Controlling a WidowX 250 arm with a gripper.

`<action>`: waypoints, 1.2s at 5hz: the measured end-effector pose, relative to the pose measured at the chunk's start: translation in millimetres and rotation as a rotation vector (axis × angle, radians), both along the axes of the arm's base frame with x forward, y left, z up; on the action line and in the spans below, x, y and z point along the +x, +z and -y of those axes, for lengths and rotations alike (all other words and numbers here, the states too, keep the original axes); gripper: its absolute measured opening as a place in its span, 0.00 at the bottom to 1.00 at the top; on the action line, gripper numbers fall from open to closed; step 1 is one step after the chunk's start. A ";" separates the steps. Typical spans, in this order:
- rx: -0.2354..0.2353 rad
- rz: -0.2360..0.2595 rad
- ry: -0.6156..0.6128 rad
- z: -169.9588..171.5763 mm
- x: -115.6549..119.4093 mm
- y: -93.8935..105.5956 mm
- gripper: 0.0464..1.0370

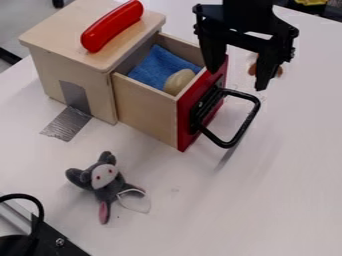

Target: Pick up the red hotdog and put it on the table

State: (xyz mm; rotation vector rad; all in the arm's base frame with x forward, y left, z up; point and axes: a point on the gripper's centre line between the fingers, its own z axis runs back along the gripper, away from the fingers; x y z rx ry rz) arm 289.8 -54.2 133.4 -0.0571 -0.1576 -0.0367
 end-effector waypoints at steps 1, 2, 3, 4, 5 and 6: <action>0.003 -0.027 -0.001 0.2 -2.7 -7.7 0.96; -0.018 -0.038 0.043 -28.6 -5.8 -4.4 0.96; -0.027 -0.022 0.119 -64.4 -8.3 5.9 0.96; -0.045 -0.007 0.157 -100.4 -8.7 16.5 0.96; -0.024 0.031 0.154 -132.2 -7.3 35.3 0.96; 0.006 0.046 0.152 -158.9 -4.0 50.1 0.96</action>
